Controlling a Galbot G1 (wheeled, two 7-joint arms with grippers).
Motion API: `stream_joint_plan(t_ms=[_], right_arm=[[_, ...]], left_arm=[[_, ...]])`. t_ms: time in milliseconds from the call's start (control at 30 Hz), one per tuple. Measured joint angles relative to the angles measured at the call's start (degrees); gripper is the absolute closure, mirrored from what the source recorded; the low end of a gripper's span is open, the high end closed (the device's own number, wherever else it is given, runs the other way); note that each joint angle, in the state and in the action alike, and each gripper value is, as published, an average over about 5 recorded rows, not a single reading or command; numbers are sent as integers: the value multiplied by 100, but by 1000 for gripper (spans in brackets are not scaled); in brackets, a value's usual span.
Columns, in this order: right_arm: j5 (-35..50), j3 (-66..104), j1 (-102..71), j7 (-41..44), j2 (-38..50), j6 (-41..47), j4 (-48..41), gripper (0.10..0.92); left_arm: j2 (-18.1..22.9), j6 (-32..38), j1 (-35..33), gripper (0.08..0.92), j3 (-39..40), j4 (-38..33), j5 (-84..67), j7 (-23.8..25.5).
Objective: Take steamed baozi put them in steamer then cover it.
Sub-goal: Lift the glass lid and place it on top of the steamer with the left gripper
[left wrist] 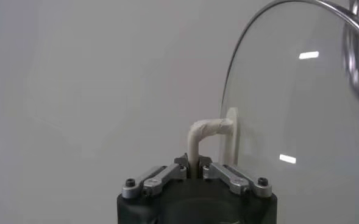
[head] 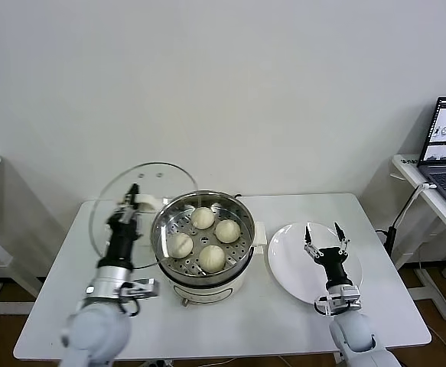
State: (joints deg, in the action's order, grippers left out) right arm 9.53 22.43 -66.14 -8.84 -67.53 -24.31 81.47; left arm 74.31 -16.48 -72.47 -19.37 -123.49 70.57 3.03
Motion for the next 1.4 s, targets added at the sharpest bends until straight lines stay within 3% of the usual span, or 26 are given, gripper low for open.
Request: stream_joint_plan(t_ms=[500,900,1400], right_arm=[[-76,31,36,18,-58,2,-139,203],[-125,33,80,28,-77,12,-212,203],[-162,1,136,45,-99,12,-277,203]], left_arm=[[809,-1069,808,802,1507,645,1073,1074],[1158,-1231,1026,802,1840,1107,1854,1503],[1316,-1172,1099,802,1829,1538,2542,1602]])
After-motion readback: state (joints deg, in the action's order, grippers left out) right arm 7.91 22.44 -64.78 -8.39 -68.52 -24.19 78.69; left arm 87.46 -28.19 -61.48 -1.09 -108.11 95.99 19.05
